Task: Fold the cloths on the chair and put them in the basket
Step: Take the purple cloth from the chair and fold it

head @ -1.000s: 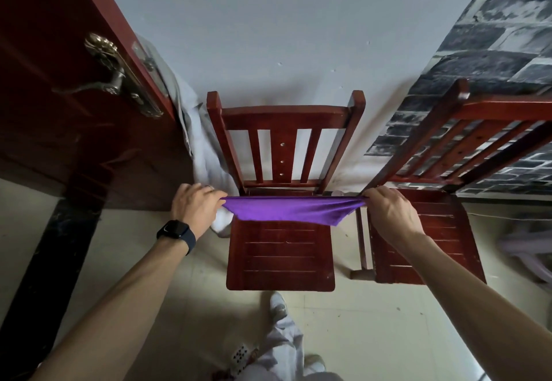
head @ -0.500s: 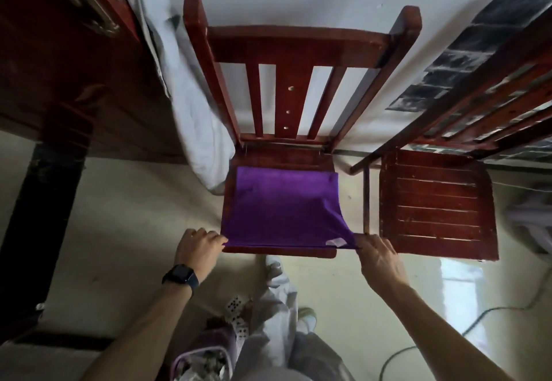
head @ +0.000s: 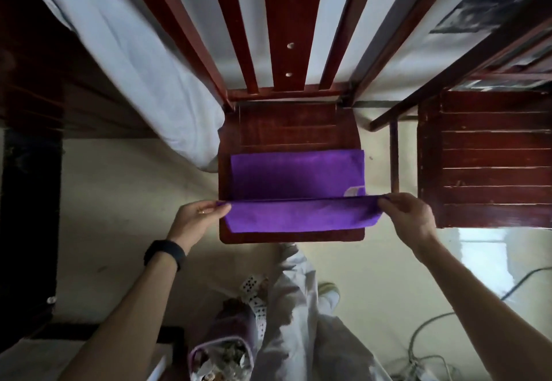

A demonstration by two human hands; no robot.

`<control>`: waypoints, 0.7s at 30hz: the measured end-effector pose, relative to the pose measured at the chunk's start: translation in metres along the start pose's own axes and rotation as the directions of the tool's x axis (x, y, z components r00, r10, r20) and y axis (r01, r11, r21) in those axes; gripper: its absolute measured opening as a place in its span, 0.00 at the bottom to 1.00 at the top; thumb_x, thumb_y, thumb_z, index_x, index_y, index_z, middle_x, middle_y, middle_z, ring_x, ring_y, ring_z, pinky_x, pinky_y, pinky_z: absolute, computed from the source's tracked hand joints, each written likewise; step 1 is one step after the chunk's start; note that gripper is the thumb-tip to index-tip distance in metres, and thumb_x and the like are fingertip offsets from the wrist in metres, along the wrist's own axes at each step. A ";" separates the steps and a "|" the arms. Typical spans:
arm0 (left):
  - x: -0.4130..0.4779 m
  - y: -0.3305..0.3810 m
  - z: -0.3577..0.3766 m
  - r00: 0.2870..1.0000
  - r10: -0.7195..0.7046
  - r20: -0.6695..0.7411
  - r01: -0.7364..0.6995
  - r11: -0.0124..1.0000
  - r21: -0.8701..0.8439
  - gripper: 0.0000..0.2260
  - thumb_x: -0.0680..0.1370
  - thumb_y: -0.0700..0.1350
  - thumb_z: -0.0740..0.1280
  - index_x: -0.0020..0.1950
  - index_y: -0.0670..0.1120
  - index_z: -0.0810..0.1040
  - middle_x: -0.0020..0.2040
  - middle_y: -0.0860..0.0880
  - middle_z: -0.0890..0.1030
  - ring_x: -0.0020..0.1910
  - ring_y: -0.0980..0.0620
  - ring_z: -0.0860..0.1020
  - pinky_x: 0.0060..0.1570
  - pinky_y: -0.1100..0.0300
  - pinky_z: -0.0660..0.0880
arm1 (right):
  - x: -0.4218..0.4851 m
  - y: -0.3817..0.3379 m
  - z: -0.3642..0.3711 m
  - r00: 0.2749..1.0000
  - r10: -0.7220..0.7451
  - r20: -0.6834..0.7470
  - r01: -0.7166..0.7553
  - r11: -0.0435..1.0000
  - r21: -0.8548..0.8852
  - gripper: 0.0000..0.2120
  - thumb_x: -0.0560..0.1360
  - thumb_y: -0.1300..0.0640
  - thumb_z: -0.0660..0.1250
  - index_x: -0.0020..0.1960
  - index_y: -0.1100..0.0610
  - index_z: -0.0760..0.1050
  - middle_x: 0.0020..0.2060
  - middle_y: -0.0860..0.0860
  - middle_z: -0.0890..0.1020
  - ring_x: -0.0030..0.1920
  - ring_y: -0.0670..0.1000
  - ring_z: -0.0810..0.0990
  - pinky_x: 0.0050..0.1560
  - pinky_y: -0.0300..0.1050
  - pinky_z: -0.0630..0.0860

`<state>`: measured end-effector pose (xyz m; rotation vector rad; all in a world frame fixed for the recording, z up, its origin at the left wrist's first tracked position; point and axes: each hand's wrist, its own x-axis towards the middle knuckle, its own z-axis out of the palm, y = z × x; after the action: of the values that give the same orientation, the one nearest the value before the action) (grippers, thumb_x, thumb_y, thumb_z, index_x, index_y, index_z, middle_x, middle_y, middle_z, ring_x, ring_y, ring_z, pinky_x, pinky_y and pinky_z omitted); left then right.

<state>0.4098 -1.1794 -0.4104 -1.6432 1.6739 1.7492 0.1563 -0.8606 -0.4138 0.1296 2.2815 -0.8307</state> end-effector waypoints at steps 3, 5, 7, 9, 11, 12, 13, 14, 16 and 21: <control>0.043 0.010 0.010 0.996 0.001 -0.087 -0.015 0.987 -0.160 0.07 0.73 0.45 0.76 0.49 0.46 0.83 0.47 0.46 0.85 0.50 0.48 0.83 0.55 0.53 0.79 | 0.031 -0.022 0.015 1.000 0.027 -0.016 -0.024 0.991 0.134 0.02 0.74 0.53 0.73 0.43 0.47 0.82 0.41 0.48 0.86 0.45 0.57 0.86 0.54 0.60 0.82; 0.071 0.013 0.017 0.993 0.007 -0.118 -0.028 0.985 -0.171 0.08 0.73 0.47 0.76 0.49 0.47 0.83 0.49 0.43 0.85 0.52 0.44 0.83 0.55 0.49 0.79 | 0.055 -0.029 0.027 0.998 0.057 -0.034 -0.050 0.981 0.187 0.05 0.74 0.54 0.73 0.42 0.45 0.81 0.39 0.47 0.84 0.45 0.56 0.84 0.50 0.62 0.82; 0.094 0.012 0.025 0.989 0.002 -0.151 -0.026 0.987 -0.158 0.07 0.72 0.50 0.76 0.48 0.50 0.83 0.48 0.44 0.85 0.51 0.43 0.83 0.54 0.47 0.80 | 0.076 -0.028 0.038 0.997 0.073 -0.032 -0.065 0.978 0.200 0.00 0.71 0.48 0.73 0.41 0.43 0.82 0.41 0.46 0.84 0.46 0.54 0.84 0.49 0.63 0.82; 0.112 0.008 0.030 0.978 0.011 -0.207 -0.031 0.995 -0.092 0.07 0.70 0.55 0.76 0.44 0.54 0.83 0.44 0.48 0.86 0.48 0.46 0.84 0.54 0.44 0.80 | 0.098 -0.016 0.046 0.997 0.076 -0.007 -0.073 0.977 0.200 0.09 0.64 0.39 0.71 0.42 0.39 0.82 0.42 0.45 0.85 0.48 0.54 0.84 0.48 0.63 0.82; 0.125 0.006 0.035 0.969 0.035 -0.246 -0.043 0.999 -0.025 0.06 0.72 0.55 0.75 0.44 0.55 0.82 0.41 0.51 0.84 0.47 0.50 0.83 0.55 0.46 0.80 | 0.118 -0.003 0.054 0.997 0.071 -0.023 -0.065 0.978 0.197 0.13 0.61 0.36 0.70 0.44 0.38 0.81 0.41 0.42 0.85 0.48 0.54 0.84 0.49 0.62 0.82; 0.130 0.007 0.036 0.963 0.043 -0.266 -0.046 0.999 -0.006 0.05 0.73 0.54 0.74 0.44 0.55 0.81 0.41 0.52 0.84 0.46 0.51 0.82 0.55 0.48 0.79 | 0.124 -0.002 0.057 0.997 0.067 -0.026 -0.061 0.978 0.199 0.13 0.62 0.36 0.69 0.45 0.38 0.81 0.41 0.41 0.85 0.49 0.53 0.84 0.50 0.62 0.82; 0.134 0.009 0.038 0.958 0.051 -0.281 -0.051 0.999 0.006 0.05 0.74 0.54 0.74 0.45 0.55 0.81 0.40 0.53 0.83 0.46 0.52 0.81 0.55 0.50 0.79 | 0.128 -0.005 0.059 0.997 0.065 -0.034 -0.057 0.979 0.195 0.13 0.62 0.37 0.69 0.45 0.38 0.81 0.41 0.39 0.84 0.49 0.52 0.84 0.51 0.62 0.82; 0.137 0.009 0.039 0.956 0.055 -0.289 -0.054 0.998 0.014 0.05 0.74 0.53 0.73 0.45 0.55 0.80 0.40 0.53 0.82 0.45 0.53 0.81 0.54 0.51 0.78 | 0.130 -0.007 0.061 0.997 0.063 -0.042 -0.054 0.981 0.188 0.12 0.63 0.37 0.69 0.45 0.37 0.81 0.41 0.37 0.84 0.50 0.51 0.84 0.52 0.62 0.82; 0.143 0.010 0.040 0.955 0.058 -0.291 -0.055 0.998 0.019 0.04 0.75 0.53 0.73 0.45 0.55 0.80 0.38 0.53 0.81 0.43 0.54 0.80 0.52 0.53 0.78 | 0.133 -0.012 0.065 0.996 0.060 -0.060 -0.050 0.985 0.167 0.11 0.64 0.37 0.68 0.45 0.36 0.80 0.41 0.34 0.83 0.50 0.51 0.84 0.52 0.61 0.81; 0.153 0.007 0.042 0.946 0.081 -0.315 -0.073 0.997 0.038 0.03 0.76 0.51 0.71 0.43 0.55 0.79 0.38 0.54 0.81 0.41 0.57 0.79 0.44 0.63 0.72 | 0.140 -0.024 0.074 0.993 0.044 -0.111 -0.031 0.993 0.116 0.08 0.68 0.40 0.67 0.47 0.36 0.80 0.40 0.33 0.82 0.50 0.50 0.83 0.53 0.60 0.81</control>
<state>0.3275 -1.2263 -0.5377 -1.9561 1.9101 1.5521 0.0867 -0.9429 -0.5319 0.2772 2.3293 -0.9567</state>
